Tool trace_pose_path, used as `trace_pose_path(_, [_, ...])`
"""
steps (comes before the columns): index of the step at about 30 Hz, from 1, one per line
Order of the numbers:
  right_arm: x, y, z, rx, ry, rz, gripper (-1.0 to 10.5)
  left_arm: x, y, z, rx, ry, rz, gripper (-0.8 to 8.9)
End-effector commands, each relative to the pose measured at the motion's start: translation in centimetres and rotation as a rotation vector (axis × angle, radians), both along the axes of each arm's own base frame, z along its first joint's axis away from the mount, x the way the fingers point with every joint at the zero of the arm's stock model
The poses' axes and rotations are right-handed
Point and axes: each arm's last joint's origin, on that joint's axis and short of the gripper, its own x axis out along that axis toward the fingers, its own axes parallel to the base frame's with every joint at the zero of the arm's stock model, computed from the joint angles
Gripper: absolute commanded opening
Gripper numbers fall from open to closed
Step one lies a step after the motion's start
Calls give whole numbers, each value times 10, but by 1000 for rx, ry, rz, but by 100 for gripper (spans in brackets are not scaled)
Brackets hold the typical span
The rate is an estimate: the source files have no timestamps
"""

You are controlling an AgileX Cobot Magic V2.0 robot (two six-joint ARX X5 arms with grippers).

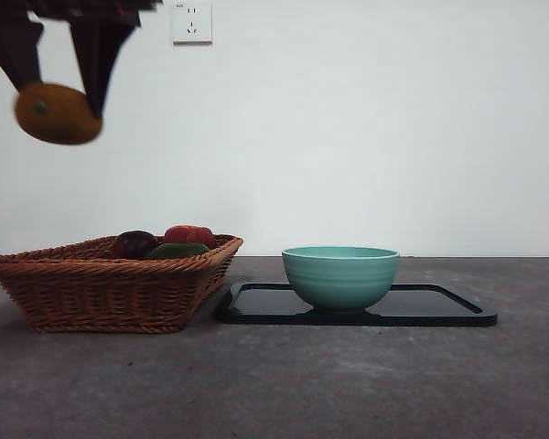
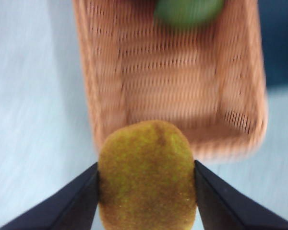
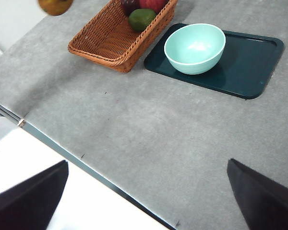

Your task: Pick up the wifruite, put it on the bowl, pick up the plate, put it on desk

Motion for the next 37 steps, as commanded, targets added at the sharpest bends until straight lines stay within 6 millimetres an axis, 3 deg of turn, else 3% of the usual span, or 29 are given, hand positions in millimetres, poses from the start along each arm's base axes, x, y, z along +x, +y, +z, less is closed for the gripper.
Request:
trace_pose_path(1, [-1, 0, 3, 3, -16, 8, 553, 9, -4, -11, -20, -25, 31, 205])
trace_pose_path(18, [-1, 0, 3, 3, -17, 7, 553, 59, -22, -90, -5, 67, 82, 209])
trace_pose_path(29, [-1, 0, 3, 3, -18, 6, 553, 74, -30, -121, 14, 113, 98, 209])
trace_pose_path(37, [-1, 0, 3, 3, -17, 6, 553, 79, -32, -128, 6, 100, 96, 214])
